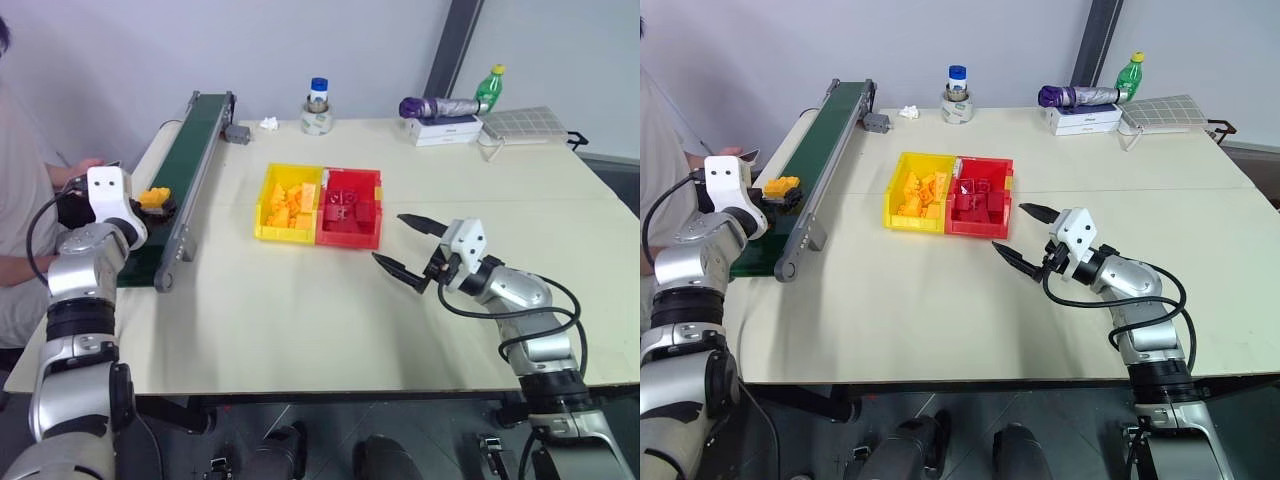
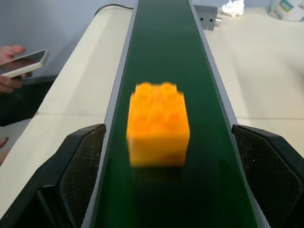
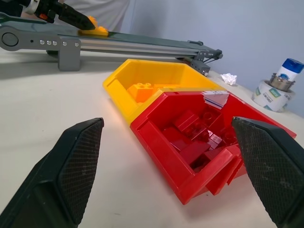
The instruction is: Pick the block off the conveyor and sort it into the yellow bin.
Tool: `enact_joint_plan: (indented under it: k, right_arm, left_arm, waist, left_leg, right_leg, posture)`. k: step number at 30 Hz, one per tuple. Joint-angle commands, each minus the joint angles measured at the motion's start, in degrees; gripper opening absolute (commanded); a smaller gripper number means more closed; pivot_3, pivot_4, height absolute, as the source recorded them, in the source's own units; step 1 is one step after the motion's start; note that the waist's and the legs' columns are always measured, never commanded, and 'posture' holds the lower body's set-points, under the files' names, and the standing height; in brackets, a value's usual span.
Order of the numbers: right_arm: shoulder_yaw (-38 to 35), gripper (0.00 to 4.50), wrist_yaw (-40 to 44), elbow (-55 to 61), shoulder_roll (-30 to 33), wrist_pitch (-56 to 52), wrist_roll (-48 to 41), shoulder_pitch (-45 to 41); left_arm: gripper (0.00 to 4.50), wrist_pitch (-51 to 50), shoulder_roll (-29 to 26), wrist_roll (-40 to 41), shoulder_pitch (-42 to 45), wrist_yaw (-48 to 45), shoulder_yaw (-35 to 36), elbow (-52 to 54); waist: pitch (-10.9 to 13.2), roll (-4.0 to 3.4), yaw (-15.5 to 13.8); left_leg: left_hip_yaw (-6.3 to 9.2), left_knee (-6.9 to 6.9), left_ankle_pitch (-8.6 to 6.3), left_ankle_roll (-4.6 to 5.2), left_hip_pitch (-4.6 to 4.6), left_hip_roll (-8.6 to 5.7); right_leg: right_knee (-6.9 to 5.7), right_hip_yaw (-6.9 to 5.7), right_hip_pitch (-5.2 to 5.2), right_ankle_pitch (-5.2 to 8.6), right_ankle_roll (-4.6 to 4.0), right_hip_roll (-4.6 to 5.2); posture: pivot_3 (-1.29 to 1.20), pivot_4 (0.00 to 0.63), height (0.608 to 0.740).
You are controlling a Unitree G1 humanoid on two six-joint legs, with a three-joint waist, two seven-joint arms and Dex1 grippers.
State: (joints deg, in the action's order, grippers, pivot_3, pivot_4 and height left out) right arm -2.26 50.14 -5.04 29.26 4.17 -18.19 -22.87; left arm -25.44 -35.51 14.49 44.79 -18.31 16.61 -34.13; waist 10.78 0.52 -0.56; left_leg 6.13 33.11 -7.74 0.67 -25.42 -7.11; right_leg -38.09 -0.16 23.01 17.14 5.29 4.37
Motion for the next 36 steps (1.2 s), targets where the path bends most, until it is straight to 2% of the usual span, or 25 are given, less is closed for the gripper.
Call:
enact_joint_plan:
  k: [1,2,5,6,11,15,21,28,30,31,34,35,36]
  right_arm:
    - [-1.0,4.50,-0.3,2.6,0.2,0.6,-0.3,0.1]
    - [-1.1,4.50,-0.3,2.6,0.3,0.6,-0.4,0.1]
    - [-1.2,4.50,-0.4,2.6,0.5,0.7,-0.4,0.1]
    - [-1.2,4.50,-0.4,2.6,0.5,0.6,-0.4,0.2]
    - [-1.1,4.50,-0.4,2.4,0.4,0.7,-0.3,0.1]
    - [-0.8,4.50,-0.4,1.3,0.1,0.8,-0.1,-0.7]
    - [-0.4,4.50,-0.6,0.0,-0.4,1.2,0.4,-2.6]
    - [-1.6,4.50,-1.7,2.9,0.4,0.5,0.3,-0.2]
    - [-1.9,4.50,-2.2,3.7,0.6,0.4,0.3,0.7]
    - [-2.0,4.50,-2.5,4.0,0.6,0.3,0.3,1.0]
    - [-1.9,4.50,-2.9,4.4,0.5,0.1,0.3,1.2]
    - [-1.8,4.50,-3.0,4.5,0.5,0.1,0.3,1.3]
    - [-1.7,4.50,-3.1,4.6,0.5,0.1,0.3,1.3]
  left_arm:
    - [3.58,0.2,-0.3,-0.5,0.8,0.4,0.2,0.5]
    - [3.18,-0.3,-0.3,-0.4,0.6,0.2,0.2,1.0]
    - [1.58,-0.6,0.4,0.8,0.5,0.5,1.3,3.0]
    - [1.28,0.0,0.6,1.1,0.7,0.6,1.7,4.1]
    - [1.35,2.8,4.1,2.7,4.6,0.8,1.2,9.6]
    - [1.35,4.5,8.8,1.4,8.4,0.1,-2.2,8.2]
    - [1.35,12.1,16.9,-2.4,17.9,-0.2,-6.7,-7.0]
    - [1.35,19.4,21.8,-3.9,24.5,-0.8,-7.1,-21.2]
    - [2.38,20.0,22.7,-3.3,25.3,-2.4,-6.6,-22.9]
    - [2.68,21.0,22.7,-4.0,25.5,-2.4,-7.0,-23.4]
    - [4.19,22.4,22.6,-5.0,25.9,-2.0,-7.3,-24.3]
    - [4.46,22.6,22.3,-4.9,25.6,-2.3,-7.2,-23.8]
    - [4.46,22.8,22.0,-4.9,25.4,-2.6,-7.1,-23.3]
  waist:
    - [0.0,0.00,0.0]
    - [0.0,0.00,0.0]
    - [0.0,0.00,0.0]
    - [0.0,0.00,0.0]
    - [0.0,0.03,-0.2]
    - [0.0,0.05,-0.2]
    - [0.0,0.06,0.0]
    - [0.0,0.08,0.3]
    - [0.0,0.08,0.2]
    - [0.0,0.08,0.2]
    - [0.0,0.09,0.4]
    - [0.0,0.09,0.4]
    - [0.0,0.09,0.5]
  left_leg:
    - [0.00,0.00,0.00,0.00,0.00,0.00]
    - [0.00,0.00,0.00,0.00,0.00,0.00]
    - [0.00,0.01,0.00,0.00,0.00,0.00]
    - [0.00,0.02,0.00,0.00,0.00,0.00]
    - [0.02,0.09,0.00,0.00,0.00,0.00]
    - [0.04,0.16,0.00,0.00,0.01,-0.05]
    - [0.04,0.19,0.06,0.07,0.02,-0.05]
    - [0.03,0.13,0.09,0.12,-0.01,-0.05]
    - [0.04,0.14,0.09,0.12,-0.01,-0.06]
    - [0.04,0.15,0.09,0.12,-0.01,-0.07]
    - [0.04,0.20,0.09,0.12,-0.01,-0.06]
    - [0.04,0.20,0.09,0.12,-0.01,-0.06]
    - [0.04,0.20,0.09,0.12,-0.01,-0.06]
  right_leg:
    - [-0.01,0.00,-0.07,0.00,0.00,0.00]
    - [-0.01,0.00,-0.15,0.00,0.00,0.00]
    - [-0.02,0.00,-0.17,0.00,0.00,0.00]
    - [-0.02,0.00,-0.18,0.00,0.00,0.00]
    - [-0.01,-0.01,-0.22,-0.02,0.03,0.00]
    - [0.00,-0.07,-0.35,-0.06,0.10,0.02]
    - [-0.02,-0.07,-0.36,-0.07,0.12,0.00]
    - [-0.02,-0.07,-0.29,-0.07,0.13,-0.01]
    - [-0.02,-0.08,-0.31,-0.07,0.13,-0.01]
    - [-0.02,-0.07,-0.32,-0.08,0.14,0.00]
    - [-0.03,-0.07,-0.33,-0.10,0.18,0.00]
    - [-0.05,-0.07,-0.33,-0.10,0.18,0.00]
    - [-0.05,-0.07,-0.32,-0.10,0.18,-0.01]
  posture:
    - [0.00,0.150,0.740]
    - [0.00,0.150,0.740]
    - [0.00,0.150,0.740]
    - [0.00,0.150,0.740]
    - [0.00,0.150,0.740]
    - [0.00,0.150,0.740]
    - [0.00,0.150,0.740]
    - [0.00,0.150,0.740]
    - [0.00,0.150,0.740]
    - [0.00,0.150,0.740]
    - [0.00,0.150,0.740]
    - [0.00,0.150,0.740]
    - [0.00,0.150,0.740]
